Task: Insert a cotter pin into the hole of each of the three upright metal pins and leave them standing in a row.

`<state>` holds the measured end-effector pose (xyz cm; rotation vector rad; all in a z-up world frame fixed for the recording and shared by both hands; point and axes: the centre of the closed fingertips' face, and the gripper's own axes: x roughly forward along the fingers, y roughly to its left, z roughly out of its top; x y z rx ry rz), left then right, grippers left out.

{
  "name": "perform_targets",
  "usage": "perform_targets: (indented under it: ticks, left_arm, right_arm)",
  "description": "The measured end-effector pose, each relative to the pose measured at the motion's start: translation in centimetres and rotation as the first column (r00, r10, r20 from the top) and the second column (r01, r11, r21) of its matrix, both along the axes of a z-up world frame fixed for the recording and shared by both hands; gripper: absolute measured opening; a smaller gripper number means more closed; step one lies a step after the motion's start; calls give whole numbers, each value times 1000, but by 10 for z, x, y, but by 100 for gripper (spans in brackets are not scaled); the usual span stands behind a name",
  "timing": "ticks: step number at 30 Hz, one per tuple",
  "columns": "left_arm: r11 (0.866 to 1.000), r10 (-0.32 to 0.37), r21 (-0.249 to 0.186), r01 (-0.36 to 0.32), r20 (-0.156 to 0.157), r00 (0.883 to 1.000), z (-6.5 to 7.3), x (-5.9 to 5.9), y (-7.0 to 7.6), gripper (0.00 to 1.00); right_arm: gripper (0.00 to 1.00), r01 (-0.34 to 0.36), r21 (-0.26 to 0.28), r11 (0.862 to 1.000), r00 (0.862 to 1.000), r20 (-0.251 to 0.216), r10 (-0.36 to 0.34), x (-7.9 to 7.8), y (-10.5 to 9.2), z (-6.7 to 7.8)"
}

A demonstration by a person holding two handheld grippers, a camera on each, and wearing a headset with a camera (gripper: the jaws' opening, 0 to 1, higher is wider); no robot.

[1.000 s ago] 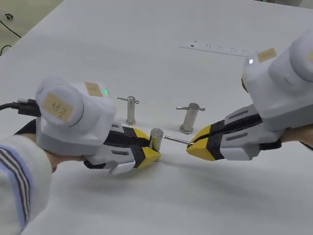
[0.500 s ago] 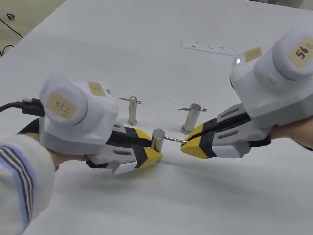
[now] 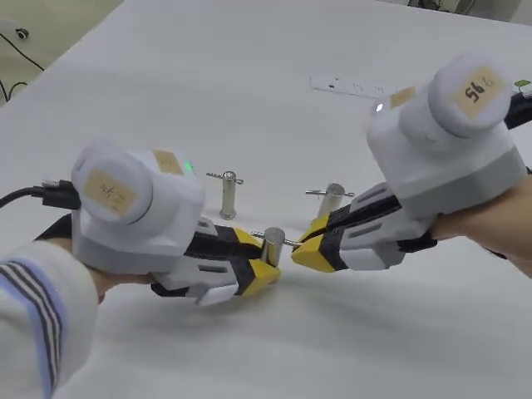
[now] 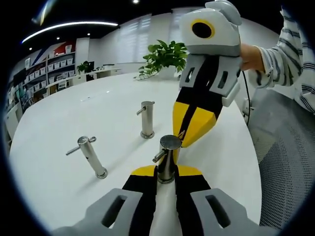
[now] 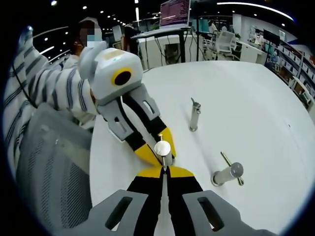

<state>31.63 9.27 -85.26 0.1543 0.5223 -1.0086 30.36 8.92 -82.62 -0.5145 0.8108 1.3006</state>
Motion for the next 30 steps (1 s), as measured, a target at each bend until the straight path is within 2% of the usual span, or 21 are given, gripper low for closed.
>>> perform_targets:
  ticks: [6, 10, 19, 24, 30]
  left_arm:
    - [1000, 6, 0, -6, 0, 1000, 0, 0, 0, 12]
    - [1000, 8, -3, -8, -4, 1000, 0, 0, 0, 12]
    - [1000, 11, -8, -12, -8, 1000, 0, 1, 0, 12]
    - [1000, 13, -11, -13, -10, 1000, 0, 1, 0, 12]
    - [1000, 17, -16, -17, -10, 1000, 0, 1, -1, 12]
  right_arm:
    - [4, -27, -11, 1000, 999, 19, 27, 0, 0, 0]
    - [5, -24, 2, 1000, 1000, 15, 24, 2, -3, 4]
    - [5, -30, -12, 999, 999, 16, 30, 2, -13, 5]
    - [5, -21, -5, 1000, 1000, 16, 21, 4, -11, 7]
    - [5, -31, 9, 999, 999, 28, 31, 4, 2, 7]
